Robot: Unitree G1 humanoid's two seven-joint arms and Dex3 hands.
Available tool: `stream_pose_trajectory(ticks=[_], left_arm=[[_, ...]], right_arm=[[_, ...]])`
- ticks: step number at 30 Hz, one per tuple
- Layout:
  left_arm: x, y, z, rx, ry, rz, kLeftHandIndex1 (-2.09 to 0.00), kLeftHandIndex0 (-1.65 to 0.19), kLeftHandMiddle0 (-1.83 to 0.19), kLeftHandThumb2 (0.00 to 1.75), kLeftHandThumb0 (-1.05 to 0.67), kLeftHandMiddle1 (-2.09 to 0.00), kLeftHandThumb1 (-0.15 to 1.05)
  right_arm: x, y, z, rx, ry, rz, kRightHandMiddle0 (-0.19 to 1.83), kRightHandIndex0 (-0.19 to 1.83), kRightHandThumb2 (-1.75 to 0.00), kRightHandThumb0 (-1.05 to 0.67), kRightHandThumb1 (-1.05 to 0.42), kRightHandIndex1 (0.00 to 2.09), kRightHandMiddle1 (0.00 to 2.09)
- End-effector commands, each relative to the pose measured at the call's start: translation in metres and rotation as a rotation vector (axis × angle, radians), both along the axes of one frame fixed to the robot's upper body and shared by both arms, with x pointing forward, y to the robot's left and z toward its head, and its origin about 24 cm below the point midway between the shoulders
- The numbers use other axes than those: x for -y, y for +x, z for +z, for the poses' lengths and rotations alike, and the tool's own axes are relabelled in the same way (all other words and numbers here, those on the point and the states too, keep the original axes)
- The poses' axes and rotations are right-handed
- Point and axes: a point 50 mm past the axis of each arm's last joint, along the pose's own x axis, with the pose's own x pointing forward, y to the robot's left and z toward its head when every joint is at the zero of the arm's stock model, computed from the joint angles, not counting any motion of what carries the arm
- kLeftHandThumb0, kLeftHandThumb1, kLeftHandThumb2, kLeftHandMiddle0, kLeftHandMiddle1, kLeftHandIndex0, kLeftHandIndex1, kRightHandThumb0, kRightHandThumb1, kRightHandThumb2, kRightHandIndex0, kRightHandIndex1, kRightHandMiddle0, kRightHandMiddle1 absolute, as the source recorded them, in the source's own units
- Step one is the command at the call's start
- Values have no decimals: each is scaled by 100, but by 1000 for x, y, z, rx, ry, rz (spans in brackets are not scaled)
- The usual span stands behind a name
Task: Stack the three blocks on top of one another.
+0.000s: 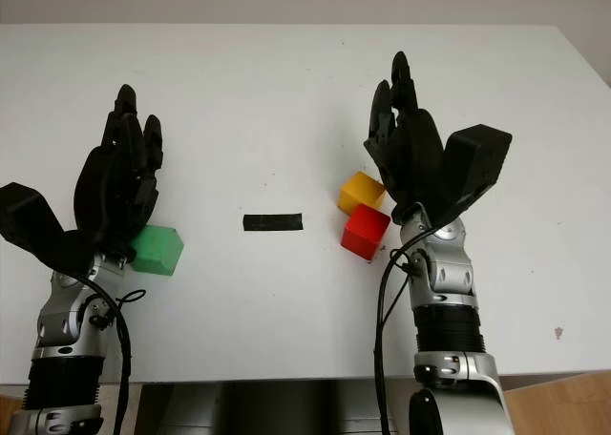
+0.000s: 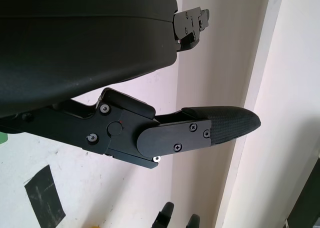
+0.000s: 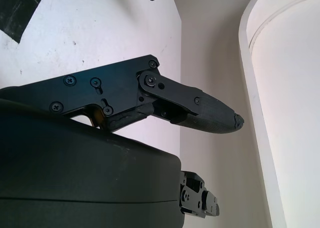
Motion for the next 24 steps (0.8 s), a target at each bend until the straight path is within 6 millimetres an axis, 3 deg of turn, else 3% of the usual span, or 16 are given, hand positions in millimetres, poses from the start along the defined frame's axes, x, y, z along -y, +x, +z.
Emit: stream_pose_trajectory(ticks=[1,15,17,19,21,24], left_arm=[[0,-3,1,8,-8,-1,0,19,19,55,-76,0,105],[-5,-2,5,13,11,4,0,19,19,57,-75,0,105],[-6,-2,7,19,20,2,0,19,19,56,-76,0,105],[-7,-1,8,21,27,0,0,19,19,56,-76,0,105],[-7,-1,9,24,35,-2,0,19,19,57,-76,0,105],[-7,0,9,25,33,-7,0,19,19,57,-76,0,105]], right_arm=[[3,-3,4,20,-9,-4,-19,-19,-75,-62,-105,0,0],[5,5,12,39,-106,48,-19,-19,-71,-61,-105,0,0],[11,8,25,90,-197,86,-19,-19,-52,-60,-105,0,0],[16,9,34,134,-270,105,-19,-19,-43,-60,-105,0,1],[25,11,49,186,-381,136,-8,-10,-16,-52,-98,5,7],[33,10,72,236,-554,155,4,2,-5,-47,-87,11,14]])
